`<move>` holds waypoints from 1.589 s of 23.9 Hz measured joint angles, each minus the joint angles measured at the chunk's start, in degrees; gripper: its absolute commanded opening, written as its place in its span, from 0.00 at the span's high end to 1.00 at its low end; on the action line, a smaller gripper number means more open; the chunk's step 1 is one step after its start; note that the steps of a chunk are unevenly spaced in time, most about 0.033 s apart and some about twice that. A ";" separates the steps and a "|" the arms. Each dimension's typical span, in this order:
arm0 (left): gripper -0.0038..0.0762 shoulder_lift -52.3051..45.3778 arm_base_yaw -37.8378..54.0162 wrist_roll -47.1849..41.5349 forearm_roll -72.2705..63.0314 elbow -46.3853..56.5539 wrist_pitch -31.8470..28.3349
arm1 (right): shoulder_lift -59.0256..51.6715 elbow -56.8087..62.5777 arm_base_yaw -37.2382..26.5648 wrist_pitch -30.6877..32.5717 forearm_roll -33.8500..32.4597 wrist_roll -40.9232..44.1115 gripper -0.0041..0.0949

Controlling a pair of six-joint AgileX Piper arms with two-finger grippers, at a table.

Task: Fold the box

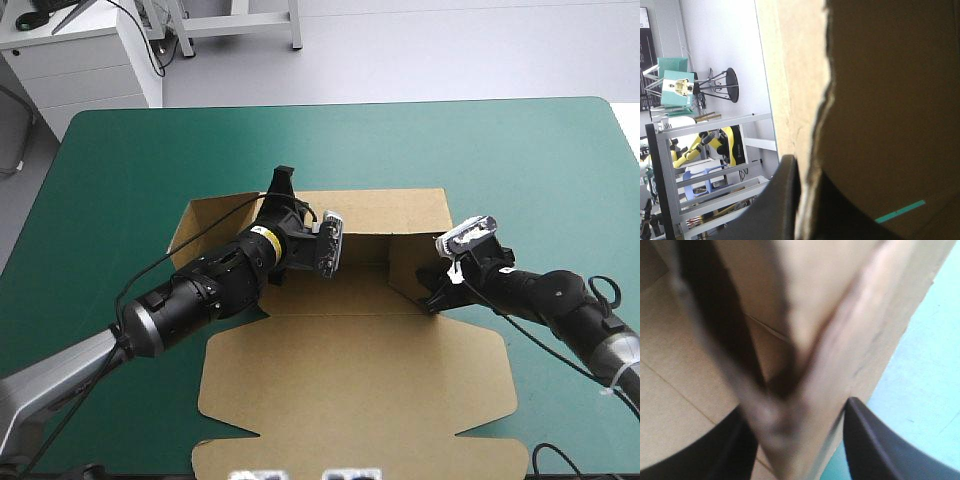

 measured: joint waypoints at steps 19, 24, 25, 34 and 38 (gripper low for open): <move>0.74 -1.26 -0.73 -0.83 -2.65 -0.17 1.21 | 0.48 0.00 0.07 -4.46 0.65 2.62 0.97; 0.40 -2.38 -3.39 -1.26 -8.07 0.27 3.77 | 0.56 0.01 0.34 -5.46 0.54 2.80 0.97; 0.40 -2.58 -3.40 -1.28 -8.76 0.27 3.89 | 0.56 0.06 0.44 -5.46 0.54 3.01 0.97; 0.40 -8.34 -9.95 -1.28 -10.76 0.35 5.13 | 0.56 0.11 0.44 -6.13 0.78 5.86 0.97; 0.57 -12.02 -16.60 -1.28 -10.78 0.35 6.51 | 0.56 0.11 0.44 -7.02 0.89 6.37 0.97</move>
